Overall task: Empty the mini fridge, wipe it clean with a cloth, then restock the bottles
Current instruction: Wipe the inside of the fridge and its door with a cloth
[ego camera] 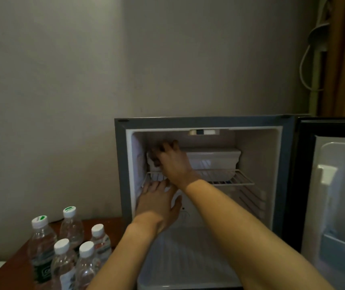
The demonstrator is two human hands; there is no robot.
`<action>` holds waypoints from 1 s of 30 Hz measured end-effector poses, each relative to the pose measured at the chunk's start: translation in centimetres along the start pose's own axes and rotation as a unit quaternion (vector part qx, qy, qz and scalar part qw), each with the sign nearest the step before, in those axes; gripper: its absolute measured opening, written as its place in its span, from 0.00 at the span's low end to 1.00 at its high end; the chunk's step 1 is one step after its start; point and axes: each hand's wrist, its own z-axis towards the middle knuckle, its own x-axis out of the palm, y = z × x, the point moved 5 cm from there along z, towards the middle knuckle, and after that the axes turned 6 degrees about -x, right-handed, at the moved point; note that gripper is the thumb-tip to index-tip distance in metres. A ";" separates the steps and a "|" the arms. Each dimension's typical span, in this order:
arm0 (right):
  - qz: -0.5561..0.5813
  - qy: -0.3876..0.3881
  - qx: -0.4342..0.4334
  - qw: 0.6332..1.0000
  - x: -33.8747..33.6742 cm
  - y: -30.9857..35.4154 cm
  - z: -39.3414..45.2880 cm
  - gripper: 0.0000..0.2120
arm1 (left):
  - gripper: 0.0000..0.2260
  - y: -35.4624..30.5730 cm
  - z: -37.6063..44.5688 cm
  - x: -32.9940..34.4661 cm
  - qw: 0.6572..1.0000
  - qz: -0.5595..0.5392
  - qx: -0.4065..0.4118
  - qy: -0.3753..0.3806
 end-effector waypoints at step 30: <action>0.016 -0.031 0.046 0.998 -1.8 -4.2 -2.8 0.17 | 0.24 -0.4 -0.4 -0.5 0.999 0.020 0.005 0.044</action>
